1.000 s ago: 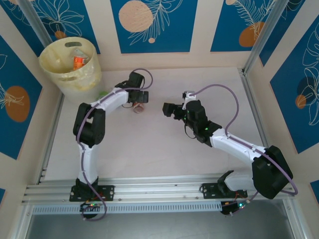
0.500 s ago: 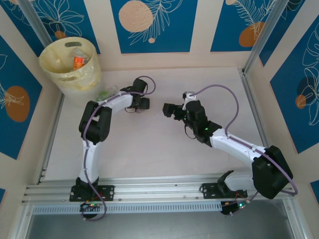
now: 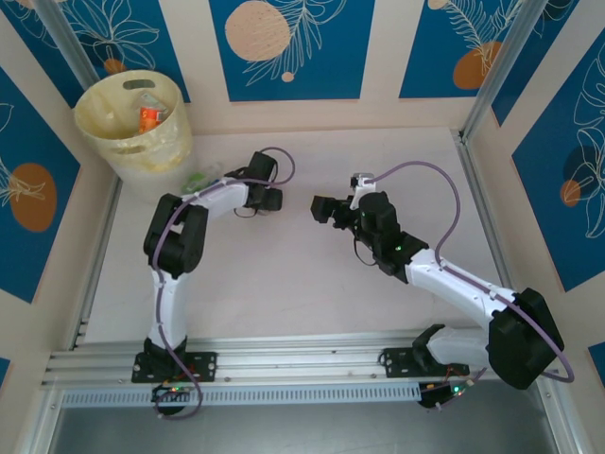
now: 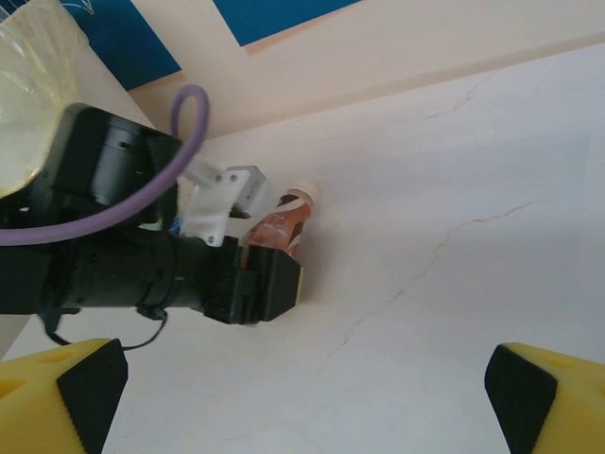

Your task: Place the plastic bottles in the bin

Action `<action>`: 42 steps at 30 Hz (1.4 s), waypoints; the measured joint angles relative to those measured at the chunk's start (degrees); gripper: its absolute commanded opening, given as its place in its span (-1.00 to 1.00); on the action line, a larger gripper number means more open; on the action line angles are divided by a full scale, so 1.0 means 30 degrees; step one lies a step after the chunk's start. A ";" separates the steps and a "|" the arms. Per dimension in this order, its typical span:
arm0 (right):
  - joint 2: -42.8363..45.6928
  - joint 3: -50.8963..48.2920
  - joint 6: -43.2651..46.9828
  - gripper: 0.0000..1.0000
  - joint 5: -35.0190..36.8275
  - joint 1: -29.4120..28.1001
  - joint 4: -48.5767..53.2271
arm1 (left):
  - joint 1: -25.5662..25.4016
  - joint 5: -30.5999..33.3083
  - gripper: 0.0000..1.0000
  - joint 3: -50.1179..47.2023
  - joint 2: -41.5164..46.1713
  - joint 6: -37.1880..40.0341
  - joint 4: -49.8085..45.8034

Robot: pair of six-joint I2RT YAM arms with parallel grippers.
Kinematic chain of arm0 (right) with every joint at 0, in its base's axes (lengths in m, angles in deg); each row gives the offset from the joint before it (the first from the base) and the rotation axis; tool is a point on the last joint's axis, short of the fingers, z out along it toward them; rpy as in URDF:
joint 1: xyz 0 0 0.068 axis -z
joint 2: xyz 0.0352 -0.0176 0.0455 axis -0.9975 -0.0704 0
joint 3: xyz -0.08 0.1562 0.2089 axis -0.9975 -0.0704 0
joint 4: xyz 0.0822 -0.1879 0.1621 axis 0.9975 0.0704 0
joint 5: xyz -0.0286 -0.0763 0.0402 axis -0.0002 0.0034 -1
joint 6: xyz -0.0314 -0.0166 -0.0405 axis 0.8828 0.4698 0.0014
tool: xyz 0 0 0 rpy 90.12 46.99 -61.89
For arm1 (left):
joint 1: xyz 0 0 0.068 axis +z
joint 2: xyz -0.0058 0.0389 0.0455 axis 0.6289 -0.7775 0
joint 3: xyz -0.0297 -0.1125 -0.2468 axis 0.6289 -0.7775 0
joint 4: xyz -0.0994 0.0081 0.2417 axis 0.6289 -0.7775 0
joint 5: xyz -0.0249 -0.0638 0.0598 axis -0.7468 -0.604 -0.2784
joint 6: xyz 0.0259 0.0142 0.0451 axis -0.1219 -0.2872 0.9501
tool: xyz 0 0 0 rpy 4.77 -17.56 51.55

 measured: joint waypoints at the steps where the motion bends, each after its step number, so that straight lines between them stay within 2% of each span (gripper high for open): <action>1: 0.0000 0.0000 0.0058 0.99 0.0000 0.0007 0.0000 | 0.0000 -0.0036 0.14 -0.0175 0.0517 0.0109 0.0044; 8: 0.0000 0.0000 0.0153 0.99 -0.0007 0.0131 0.0000 | 0.0000 -0.0248 0.14 -0.0284 0.5115 0.1399 0.0969; 13: 0.0000 0.0000 0.0138 0.99 -0.0080 0.0131 0.0000 | 0.0182 -0.0474 0.15 0.1399 0.6790 0.2718 0.0954; 18: 0.0000 0.0000 0.0138 0.99 -0.0175 0.0131 -0.0007 | 0.1115 -0.0459 0.14 0.4087 0.6892 0.3679 0.0612; 23: 0.0000 0.0000 0.0131 0.99 -0.0226 0.0131 0.0000 | 0.3067 0.0124 0.14 0.5887 0.6892 0.4612 0.0204; 30: 0.0000 0.0000 0.0124 0.99 -0.0233 0.0131 0.0000 | 0.5858 0.0641 0.16 0.7315 0.6834 0.5559 -0.0430; 36: 0.0000 0.0000 0.0036 0.99 -0.0379 0.0131 0.0007 | 0.7679 0.1406 0.17 0.7737 0.6521 0.7475 0.0342; 42: 0.0000 0.0007 -0.0226 1.00 -0.0437 0.0131 0.0087 | 0.9544 0.2361 0.17 0.8808 0.4830 0.9741 0.1020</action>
